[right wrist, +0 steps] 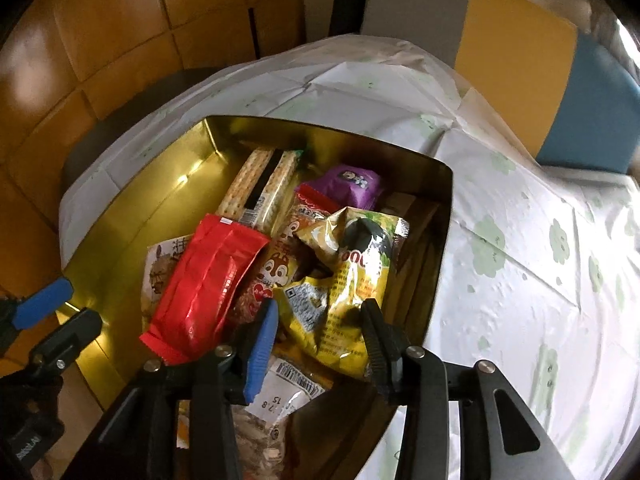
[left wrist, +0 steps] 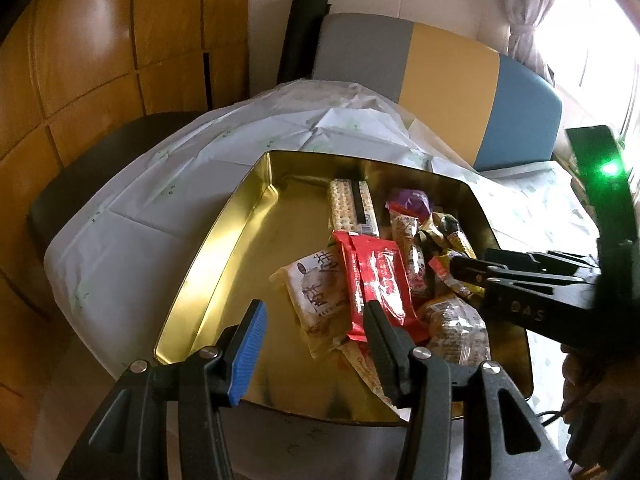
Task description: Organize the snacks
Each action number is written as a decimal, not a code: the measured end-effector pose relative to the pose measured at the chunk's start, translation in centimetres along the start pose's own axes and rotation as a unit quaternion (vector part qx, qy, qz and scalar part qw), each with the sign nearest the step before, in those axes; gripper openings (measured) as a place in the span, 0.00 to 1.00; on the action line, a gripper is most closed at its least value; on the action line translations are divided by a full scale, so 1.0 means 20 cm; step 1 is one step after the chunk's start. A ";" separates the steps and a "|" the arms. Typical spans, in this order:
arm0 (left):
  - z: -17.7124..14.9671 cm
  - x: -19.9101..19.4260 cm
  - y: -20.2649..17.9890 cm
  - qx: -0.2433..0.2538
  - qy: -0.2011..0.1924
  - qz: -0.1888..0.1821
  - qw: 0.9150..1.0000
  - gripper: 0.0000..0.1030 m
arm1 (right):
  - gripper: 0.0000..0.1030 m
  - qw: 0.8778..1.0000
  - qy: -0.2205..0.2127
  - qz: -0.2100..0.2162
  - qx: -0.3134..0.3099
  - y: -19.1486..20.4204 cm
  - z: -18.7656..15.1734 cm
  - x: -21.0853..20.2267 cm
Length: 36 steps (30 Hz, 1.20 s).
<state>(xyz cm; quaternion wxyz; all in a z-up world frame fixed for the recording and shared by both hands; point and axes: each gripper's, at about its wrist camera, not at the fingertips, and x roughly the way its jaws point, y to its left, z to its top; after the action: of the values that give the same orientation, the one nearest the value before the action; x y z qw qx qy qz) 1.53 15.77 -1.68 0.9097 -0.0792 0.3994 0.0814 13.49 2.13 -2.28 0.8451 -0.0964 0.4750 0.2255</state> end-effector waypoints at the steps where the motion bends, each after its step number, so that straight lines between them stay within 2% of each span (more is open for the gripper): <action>1: 0.00 0.00 0.00 0.001 -0.001 0.001 1.000 0.50 | 0.42 1.000 -0.006 0.000 0.003 0.00 -0.01 -0.02; 5: 0.00 -0.03 -0.03 0.004 -0.009 0.007 1.000 0.52 | 0.43 0.999 -0.032 -0.002 0.026 -0.01 -0.05 -0.11; 7: -0.01 -0.04 -0.04 0.004 -0.015 0.010 1.000 0.57 | 0.48 0.998 -0.045 -0.009 0.040 -0.02 -0.08 -0.16; 14: -0.03 -0.12 -0.08 0.006 -0.040 0.018 0.999 0.58 | 0.60 0.992 -0.086 -0.036 0.081 -0.05 -0.25 -0.35; 22: -0.08 -0.21 -0.14 0.009 -0.061 0.013 0.998 0.67 | 0.67 0.988 -0.098 -0.075 0.095 -0.02 -0.49 -0.46; 24: -0.09 -0.23 -0.15 0.010 -0.066 0.024 0.997 0.71 | 0.70 0.987 -0.098 -0.079 0.098 -0.02 -0.51 -0.47; 30: -0.12 -0.26 -0.15 0.010 -0.073 0.047 0.996 0.71 | 0.72 0.986 -0.105 -0.079 0.106 -0.01 -0.55 -0.49; 36: -0.12 -0.29 -0.14 0.001 -0.088 0.055 0.995 0.71 | 0.76 0.986 -0.114 -0.075 0.100 0.02 -0.56 -0.52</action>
<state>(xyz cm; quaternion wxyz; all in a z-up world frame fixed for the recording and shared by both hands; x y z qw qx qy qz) -3.55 12.09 1.17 0.9357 -0.0489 0.3212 0.1377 0.20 -4.69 0.63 0.9137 -0.0199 0.3871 0.1225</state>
